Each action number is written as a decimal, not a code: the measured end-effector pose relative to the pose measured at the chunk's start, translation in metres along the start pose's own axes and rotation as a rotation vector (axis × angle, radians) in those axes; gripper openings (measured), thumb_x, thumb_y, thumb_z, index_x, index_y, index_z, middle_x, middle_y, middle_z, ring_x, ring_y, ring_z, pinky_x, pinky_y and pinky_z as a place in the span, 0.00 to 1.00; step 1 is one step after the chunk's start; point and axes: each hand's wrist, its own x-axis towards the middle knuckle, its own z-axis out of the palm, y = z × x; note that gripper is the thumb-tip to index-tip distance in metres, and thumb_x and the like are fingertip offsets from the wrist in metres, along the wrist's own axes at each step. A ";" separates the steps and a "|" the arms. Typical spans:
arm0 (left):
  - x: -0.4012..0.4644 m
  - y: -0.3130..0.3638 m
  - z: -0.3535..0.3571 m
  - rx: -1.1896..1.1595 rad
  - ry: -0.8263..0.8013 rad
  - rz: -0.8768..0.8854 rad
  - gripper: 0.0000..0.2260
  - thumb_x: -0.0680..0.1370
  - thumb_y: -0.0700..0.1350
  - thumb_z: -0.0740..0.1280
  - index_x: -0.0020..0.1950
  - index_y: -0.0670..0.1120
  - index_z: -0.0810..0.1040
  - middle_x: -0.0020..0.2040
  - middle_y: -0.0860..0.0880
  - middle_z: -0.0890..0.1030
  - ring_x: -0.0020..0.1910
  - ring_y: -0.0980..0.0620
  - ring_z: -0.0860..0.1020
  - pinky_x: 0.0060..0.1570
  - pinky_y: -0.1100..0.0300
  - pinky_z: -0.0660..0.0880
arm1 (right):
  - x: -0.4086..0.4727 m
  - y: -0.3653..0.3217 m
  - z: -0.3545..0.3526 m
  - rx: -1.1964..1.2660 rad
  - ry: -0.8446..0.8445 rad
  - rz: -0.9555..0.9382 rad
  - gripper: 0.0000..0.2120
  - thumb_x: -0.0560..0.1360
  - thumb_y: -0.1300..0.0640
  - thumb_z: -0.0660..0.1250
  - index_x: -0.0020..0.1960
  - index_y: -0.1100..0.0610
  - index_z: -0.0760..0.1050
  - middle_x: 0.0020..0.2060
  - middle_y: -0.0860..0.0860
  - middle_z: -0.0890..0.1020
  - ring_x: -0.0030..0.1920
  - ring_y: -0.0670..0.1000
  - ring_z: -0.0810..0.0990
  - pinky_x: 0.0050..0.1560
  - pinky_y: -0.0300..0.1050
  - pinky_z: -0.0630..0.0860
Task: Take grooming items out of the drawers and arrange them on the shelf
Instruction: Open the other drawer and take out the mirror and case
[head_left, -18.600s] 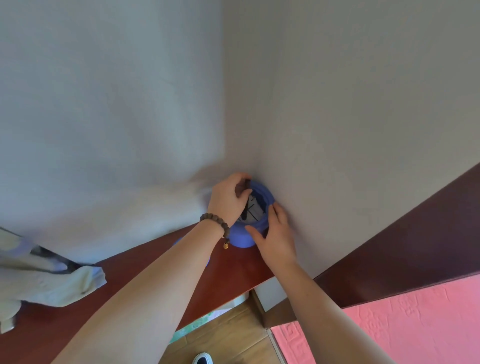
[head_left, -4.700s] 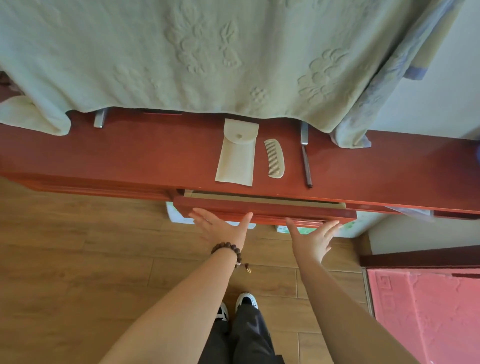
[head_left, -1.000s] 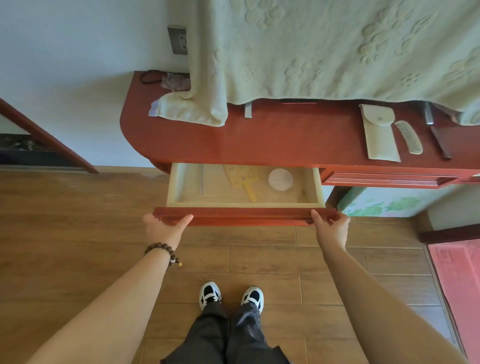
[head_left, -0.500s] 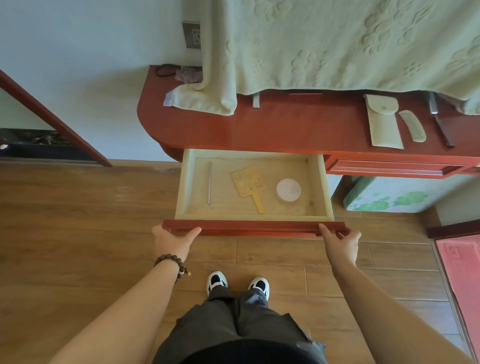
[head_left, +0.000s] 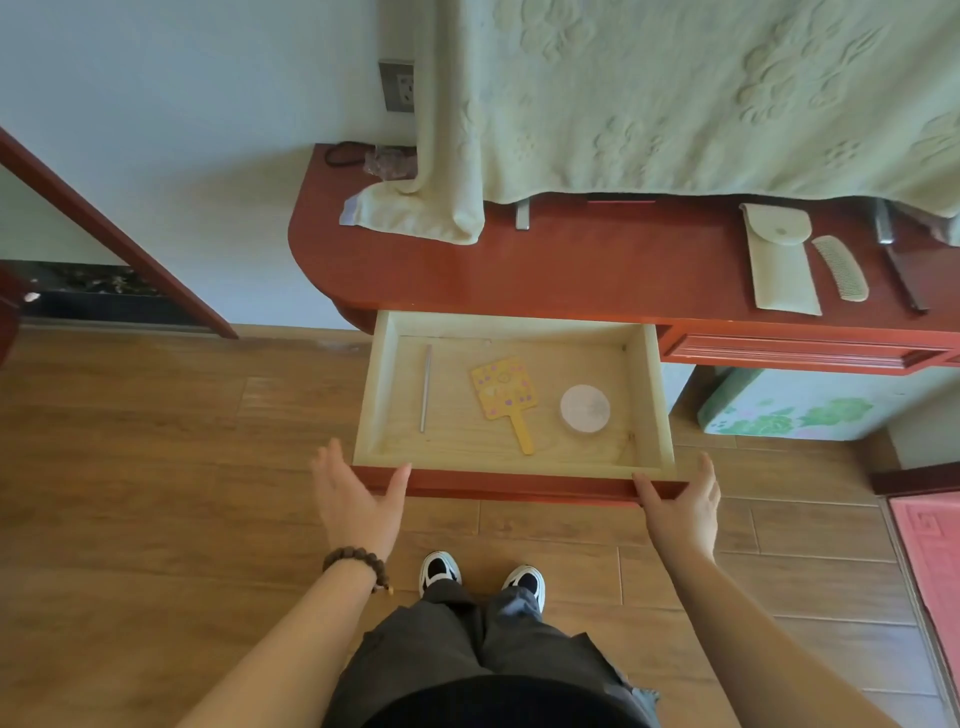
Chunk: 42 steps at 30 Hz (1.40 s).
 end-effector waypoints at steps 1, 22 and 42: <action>0.001 0.009 0.000 0.057 0.043 0.101 0.37 0.73 0.56 0.70 0.75 0.43 0.57 0.77 0.42 0.57 0.77 0.44 0.53 0.73 0.43 0.57 | 0.001 -0.006 0.002 -0.049 0.019 -0.092 0.41 0.72 0.47 0.70 0.76 0.53 0.50 0.76 0.55 0.56 0.74 0.58 0.59 0.69 0.60 0.65; 0.115 0.072 0.080 0.417 -0.404 -0.026 0.27 0.73 0.49 0.72 0.65 0.41 0.65 0.64 0.41 0.69 0.62 0.42 0.72 0.58 0.51 0.73 | 0.038 -0.109 0.149 -0.615 -0.415 -0.087 0.35 0.71 0.47 0.72 0.69 0.62 0.62 0.68 0.58 0.65 0.67 0.60 0.64 0.59 0.52 0.72; 0.110 0.054 0.078 0.220 -0.529 0.003 0.01 0.77 0.43 0.65 0.48 0.47 0.74 0.44 0.51 0.77 0.42 0.51 0.76 0.41 0.58 0.74 | 0.031 -0.120 0.162 -0.387 -0.436 0.066 0.05 0.71 0.60 0.67 0.44 0.61 0.73 0.36 0.53 0.76 0.37 0.55 0.75 0.28 0.39 0.65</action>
